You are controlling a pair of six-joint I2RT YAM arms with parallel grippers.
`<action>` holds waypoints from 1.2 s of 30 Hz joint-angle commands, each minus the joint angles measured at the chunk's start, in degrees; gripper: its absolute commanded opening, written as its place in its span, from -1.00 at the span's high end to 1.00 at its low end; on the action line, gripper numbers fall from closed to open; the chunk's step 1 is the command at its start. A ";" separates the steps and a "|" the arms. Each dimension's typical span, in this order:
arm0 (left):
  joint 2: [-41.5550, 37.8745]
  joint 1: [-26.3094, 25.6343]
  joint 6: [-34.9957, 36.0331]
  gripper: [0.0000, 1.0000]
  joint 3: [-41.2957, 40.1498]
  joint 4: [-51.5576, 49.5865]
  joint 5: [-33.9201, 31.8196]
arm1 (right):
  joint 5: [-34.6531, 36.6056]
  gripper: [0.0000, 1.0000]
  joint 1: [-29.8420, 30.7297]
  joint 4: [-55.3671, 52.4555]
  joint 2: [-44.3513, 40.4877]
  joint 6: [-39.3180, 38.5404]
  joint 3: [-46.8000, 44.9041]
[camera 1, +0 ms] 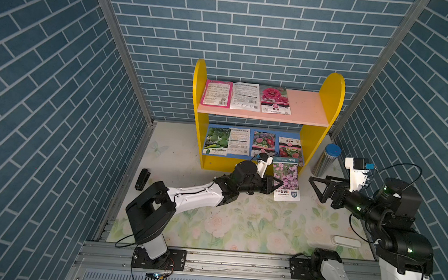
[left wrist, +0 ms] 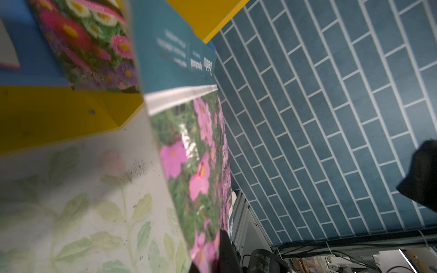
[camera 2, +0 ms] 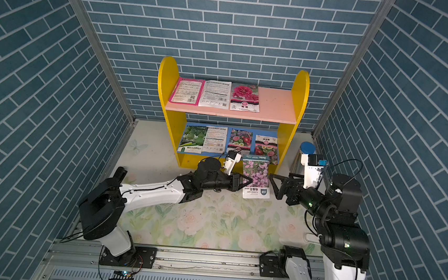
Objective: Take the seed bag off the shelf
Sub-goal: Place the seed packet at the center of the board.
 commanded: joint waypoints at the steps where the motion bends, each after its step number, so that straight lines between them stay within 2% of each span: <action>1: 3.44 -0.73 -4.18 1.00 0.72 3.48 -1.02 | 3.97 -0.81 0.40 -3.22 -1.08 -2.11 -2.01; 10: 14.75 -1.92 -9.69 1.00 4.09 6.12 0.29 | 5.99 -0.81 0.49 -2.63 -1.32 -2.38 -4.24; 17: 20.62 -1.95 -10.74 1.00 8.15 2.02 0.23 | 8.00 -0.81 0.74 -2.73 -1.27 -2.55 -4.59; 36: 29.62 -0.92 -11.50 1.00 16.77 -6.73 -1.17 | 9.86 -0.81 1.50 -2.22 -0.77 -2.81 -5.29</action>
